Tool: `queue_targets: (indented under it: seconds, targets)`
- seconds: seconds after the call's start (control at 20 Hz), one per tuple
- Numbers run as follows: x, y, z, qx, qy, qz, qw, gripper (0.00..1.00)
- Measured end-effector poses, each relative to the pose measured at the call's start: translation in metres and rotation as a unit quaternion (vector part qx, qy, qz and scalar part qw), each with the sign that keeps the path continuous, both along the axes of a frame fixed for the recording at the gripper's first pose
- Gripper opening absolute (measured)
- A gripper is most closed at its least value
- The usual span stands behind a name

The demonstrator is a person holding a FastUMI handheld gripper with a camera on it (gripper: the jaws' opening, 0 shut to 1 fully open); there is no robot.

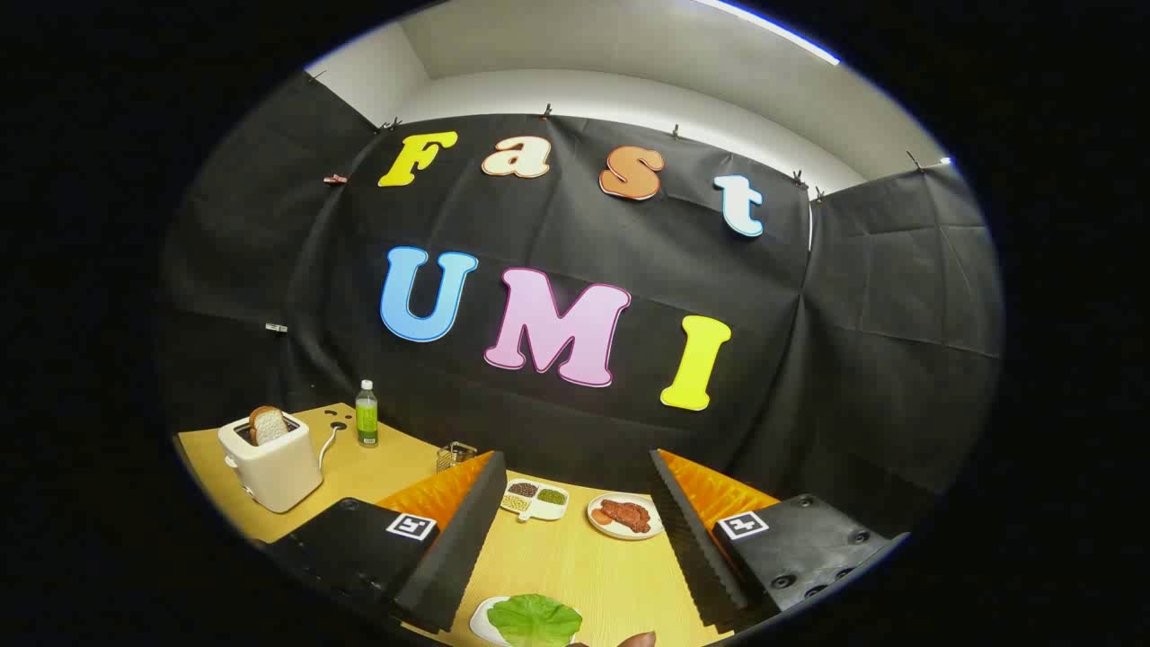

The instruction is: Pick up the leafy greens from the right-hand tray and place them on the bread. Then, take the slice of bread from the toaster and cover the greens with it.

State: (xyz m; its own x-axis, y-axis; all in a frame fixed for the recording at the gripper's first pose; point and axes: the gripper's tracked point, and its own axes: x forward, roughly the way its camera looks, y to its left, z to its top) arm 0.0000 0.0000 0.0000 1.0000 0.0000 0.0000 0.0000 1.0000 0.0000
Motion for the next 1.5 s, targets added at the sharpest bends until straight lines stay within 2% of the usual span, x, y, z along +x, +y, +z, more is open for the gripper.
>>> queue_targets:
  seconds: [0.8,1.0,1.1,1.25,1.5]
  targets:
    - [-0.002,0.003,-0.005,0.004,0.01,0.007,1.0,0.97]
    - [0.002,0.009,-0.045,-0.003,0.078,0.038,0.996,0.97]
    - [0.001,0.015,-0.082,-0.002,0.141,0.065,0.988,0.97]
    - [-0.006,0.024,-0.146,-0.004,0.235,0.097,0.967,0.98]
    - [-0.026,0.035,-0.238,0.011,0.356,0.117,0.927,0.97]
